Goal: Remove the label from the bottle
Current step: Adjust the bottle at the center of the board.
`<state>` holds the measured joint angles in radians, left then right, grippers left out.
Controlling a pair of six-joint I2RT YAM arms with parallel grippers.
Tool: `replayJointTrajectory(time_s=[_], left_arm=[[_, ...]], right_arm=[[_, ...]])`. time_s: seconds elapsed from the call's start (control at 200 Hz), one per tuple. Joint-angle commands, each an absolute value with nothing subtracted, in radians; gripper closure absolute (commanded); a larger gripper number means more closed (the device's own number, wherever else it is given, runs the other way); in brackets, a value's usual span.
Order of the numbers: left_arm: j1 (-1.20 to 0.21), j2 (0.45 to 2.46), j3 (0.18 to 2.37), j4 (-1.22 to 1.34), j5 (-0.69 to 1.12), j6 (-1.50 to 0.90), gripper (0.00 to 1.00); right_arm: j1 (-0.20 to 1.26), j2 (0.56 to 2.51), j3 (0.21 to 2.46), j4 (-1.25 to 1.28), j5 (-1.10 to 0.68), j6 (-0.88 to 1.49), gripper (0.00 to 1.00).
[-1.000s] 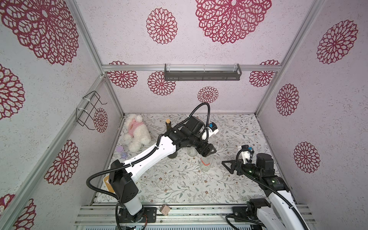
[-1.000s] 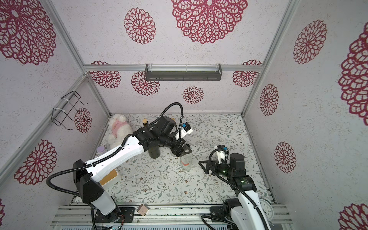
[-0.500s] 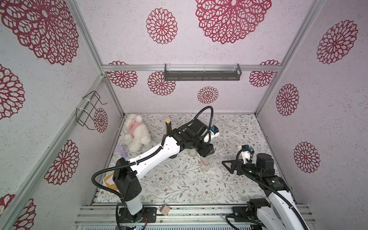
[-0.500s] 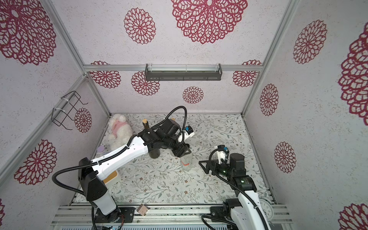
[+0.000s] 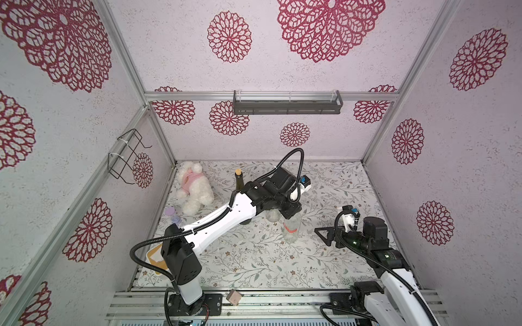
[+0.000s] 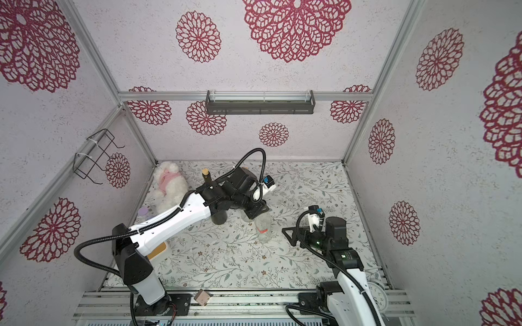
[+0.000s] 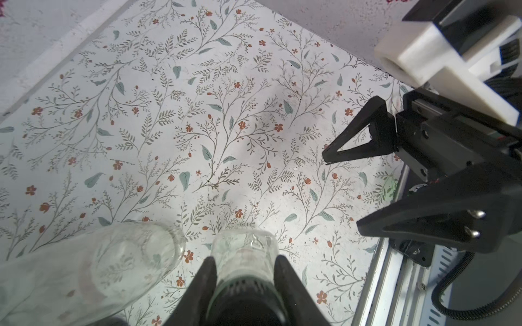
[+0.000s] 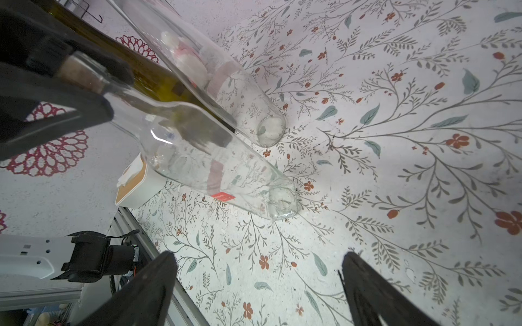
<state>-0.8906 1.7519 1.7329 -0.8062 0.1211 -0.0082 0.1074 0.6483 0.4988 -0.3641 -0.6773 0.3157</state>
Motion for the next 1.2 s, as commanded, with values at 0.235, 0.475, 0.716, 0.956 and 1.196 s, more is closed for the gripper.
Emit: replayJointTrajectory(time_s=[0.235,0.475,0.716,0.956,1.196], left_arm=[[-0.974,1.781,1.829,-0.835,-0.096,-0.078,0.81],[-0.985,1.812,1.942,-0.869,-0.305,-0.311,0.88],[-0.996,1.873,2.038,-0.951,-0.406,-0.495,0.88],[-1.017,1.921,2.073,-0.984,-0.391,-0.574,0.88],[-1.024,1.949,2.091,-1.003,-0.401,-0.592,0.88]], right_arm=[[0.102,0.643,0.575,-0.374,-0.686,0.311,0.06],[0.101,0.65,0.644,-0.47,-0.591,0.315,0.06],[0.101,0.647,0.655,-0.485,-0.545,0.313,0.06],[0.1,0.655,0.661,-0.498,-0.541,0.288,0.06],[0.095,0.661,0.663,-0.503,-0.554,0.281,0.06]])
